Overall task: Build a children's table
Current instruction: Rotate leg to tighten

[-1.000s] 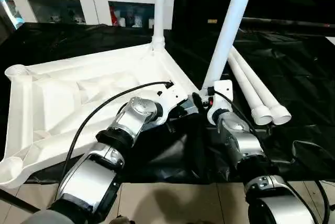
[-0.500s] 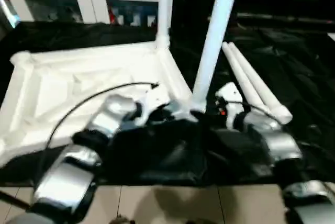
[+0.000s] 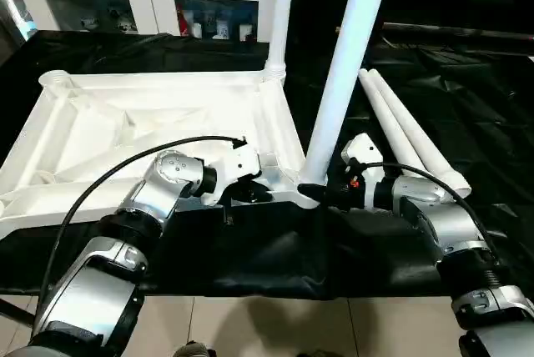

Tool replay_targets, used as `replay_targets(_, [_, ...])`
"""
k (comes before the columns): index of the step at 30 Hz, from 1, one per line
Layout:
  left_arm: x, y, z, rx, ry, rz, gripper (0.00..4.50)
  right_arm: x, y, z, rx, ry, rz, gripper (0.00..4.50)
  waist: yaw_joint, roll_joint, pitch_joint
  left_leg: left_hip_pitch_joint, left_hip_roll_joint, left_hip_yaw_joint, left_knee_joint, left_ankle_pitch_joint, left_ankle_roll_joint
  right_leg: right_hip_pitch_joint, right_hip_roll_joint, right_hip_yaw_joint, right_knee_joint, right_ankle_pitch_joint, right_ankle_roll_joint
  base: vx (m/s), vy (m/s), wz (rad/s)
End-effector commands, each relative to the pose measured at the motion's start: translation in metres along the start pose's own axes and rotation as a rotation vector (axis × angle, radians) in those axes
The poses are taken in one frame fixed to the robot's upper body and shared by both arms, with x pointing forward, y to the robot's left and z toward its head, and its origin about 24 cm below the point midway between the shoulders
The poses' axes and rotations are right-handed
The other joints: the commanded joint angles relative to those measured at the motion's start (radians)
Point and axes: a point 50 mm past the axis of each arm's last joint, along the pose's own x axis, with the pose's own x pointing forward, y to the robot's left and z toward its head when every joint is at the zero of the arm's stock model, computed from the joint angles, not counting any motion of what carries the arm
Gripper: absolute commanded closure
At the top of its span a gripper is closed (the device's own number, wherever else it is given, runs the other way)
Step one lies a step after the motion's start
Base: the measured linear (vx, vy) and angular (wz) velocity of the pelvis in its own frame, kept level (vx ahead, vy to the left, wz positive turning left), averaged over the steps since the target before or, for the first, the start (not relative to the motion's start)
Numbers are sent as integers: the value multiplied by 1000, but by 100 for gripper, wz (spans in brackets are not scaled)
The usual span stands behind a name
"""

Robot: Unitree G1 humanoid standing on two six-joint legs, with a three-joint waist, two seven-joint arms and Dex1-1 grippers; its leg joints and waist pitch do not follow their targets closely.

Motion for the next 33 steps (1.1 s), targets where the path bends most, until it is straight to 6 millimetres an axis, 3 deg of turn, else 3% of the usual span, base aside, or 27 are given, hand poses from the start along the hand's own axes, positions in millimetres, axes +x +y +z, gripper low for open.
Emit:
replay_targets(1, [5, -9, -7, -23, -6, -42, 450, 1, 2, 1, 0, 11, 22, 163, 3, -10, -59, 11, 41, -16, -57, -218, 56, 46, -59, 46, -74, -202, -222, 0, 0, 0])
replay_targets(6, [9, -6, -8, -70, 0, 3, 450, 4, 2, -11, 68, -10, -113, 178, 2, -10, -57, 12, 41, -15, -58, -223, 50, 43, -59, 47, -78, -227, -212, 0, 0, 0])
replay_targets(7, [11, -5, -8, -82, 5, 21, 450, 6, 2, -14, 85, -13, -151, 178, 0, -5, -54, 12, 40, -18, -62, -244, 39, 42, -60, 46, -82, -265, -203, 0, 0, 0])
replay_targets(9, [16, -3, -6, -96, 14, 53, 450, 10, 4, -19, 115, -16, -203, 178, -3, -8, -53, 17, 41, -20, -65, -286, 18, 37, -60, 46, -90, -328, -184, 0, 0, 0])
replay_targets(13, [49, 6, 15, -212, 0, 275, 450, 41, 12, -34, 318, -19, -558, 179, -14, -7, -50, 23, 37, -27, -70, -353, -29, 27, -60, 44, -103, -442, -151, 0, 0, 0])
replay_targets(14, [49, 6, 15, -213, 0, 277, 450, 42, 13, -34, 320, -18, -561, 179, -14, -7, -49, 24, 35, -26, -70, -361, -27, 26, -61, 43, -107, -462, -144, 0, 0, 0])
replay_targets(15, [55, 5, 22, -221, -15, 288, 450, 47, 14, -33, 357, -25, -599, 179, -13, 3, -49, 27, 35, -28, -69, -372, -26, 25, -62, 43, -108, -472, -139, 0, 0, 0])
replay_targets(16, [62, 4, 30, -226, -30, 301, 450, 53, 16, -31, 391, -29, -638, 179, -17, -1, -49, 27, 35, -28, -69, -387, -20, 21, -62, 44, -114, -486, -132, 0, 0, 0])
replay_targets(17, [68, 2, 36, -224, -44, 293, 450, 59, 17, -27, 382, -30, -663, 179, -19, 2, -48, 26, 32, -31, -70, -396, -18, 22, -62, 41, -118, -511, -121, 0, 0, 0])
replay_targets(21, [72, -1, 39, -213, -50, 275, 450, 63, 17, -23, 329, -30, -680, 179, -23, 3, -50, 23, 33, -32, -72, -398, -8, 25, -60, 38, -122, -497, -106, 0, 0, 0])
replay_targets(23, [70, -1, 36, -194, -43, 263, 450, 61, 15, -19, 334, -72, -660, 124, -23, 4, -54, 16, 33, -30, -75, -364, 7, 31, -59, 40, -117, -430, -118, 0, 0, 0])
replay_targets(27, [66, -1, 32, -173, -42, 242, 450, 57, 11, -15, 305, -97, -623, 89, -23, 3, -55, 15, 34, -27, -74, -355, 19, 33, -59, 42, -113, -388, -137, 0, 0, 0])
replay_targets(33, [46, -1, 17, -117, -42, 141, 450, 29, 0, -8, 143, -97, -406, 89, -13, -3, -57, 10, 34, -20, -67, -295, 57, 42, -60, 43, -108, -337, -152, 0, 0, 0])
